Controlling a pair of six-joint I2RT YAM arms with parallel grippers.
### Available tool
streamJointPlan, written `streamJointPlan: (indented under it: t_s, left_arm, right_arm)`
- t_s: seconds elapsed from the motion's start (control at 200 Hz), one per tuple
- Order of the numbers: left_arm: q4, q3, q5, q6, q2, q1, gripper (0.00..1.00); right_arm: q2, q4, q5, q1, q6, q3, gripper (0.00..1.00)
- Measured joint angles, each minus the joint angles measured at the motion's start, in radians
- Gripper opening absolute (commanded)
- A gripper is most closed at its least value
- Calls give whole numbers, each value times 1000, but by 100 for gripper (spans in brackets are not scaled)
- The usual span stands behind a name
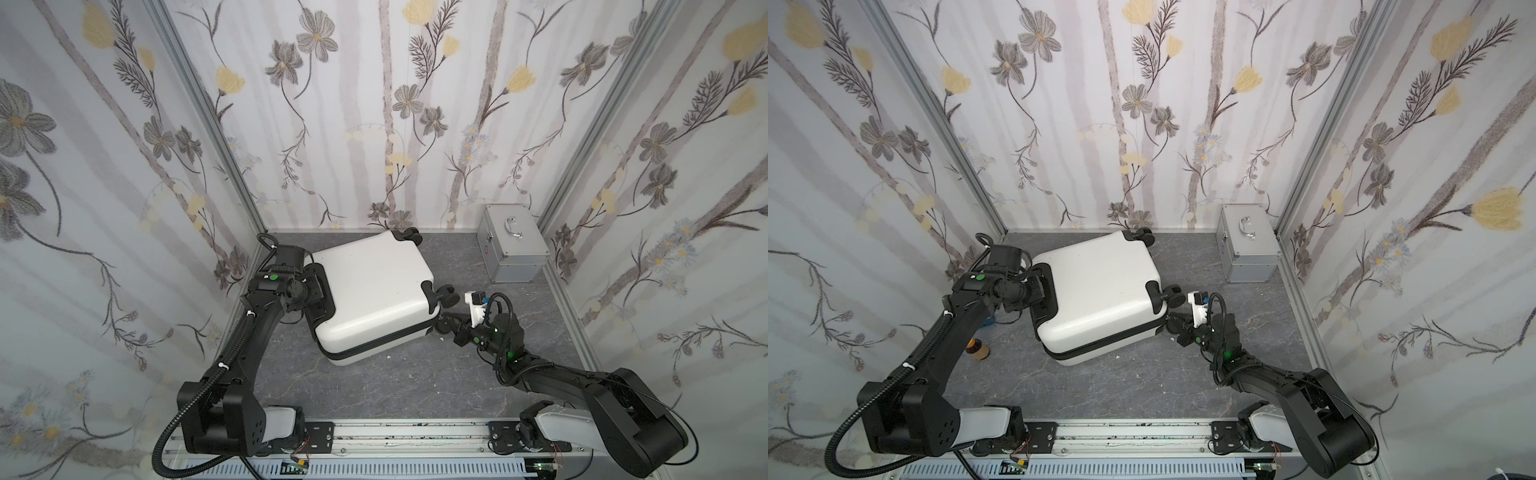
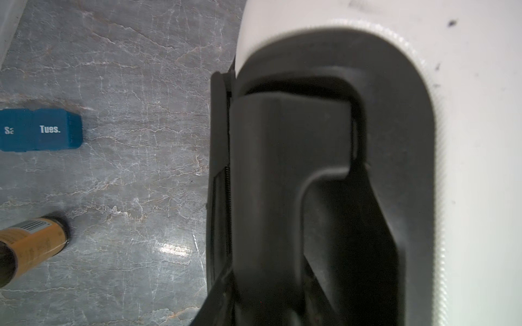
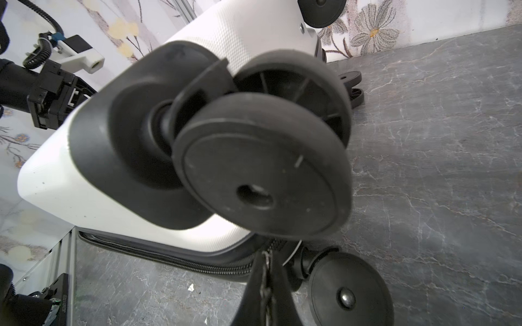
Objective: Open the suitcase zippers
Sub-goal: Adjust the suitcase at the center of the board.
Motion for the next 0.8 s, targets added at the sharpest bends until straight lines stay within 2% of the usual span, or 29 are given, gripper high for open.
streamJointPlan:
  t_s: [0.245,0.515,0.799]
  left_arm:
    - [-11,47,5,93,50,4,1]
    - [2,37,26,200,34,-7,0]
    - [-76,138,-19,352,115,-42,0]
  right_arm:
    - [71,136,-122,-79,67,-24,0]
    - [150,200,-307,-200,144,6,0]
    - [255,238,-397,-238,175,79,0]
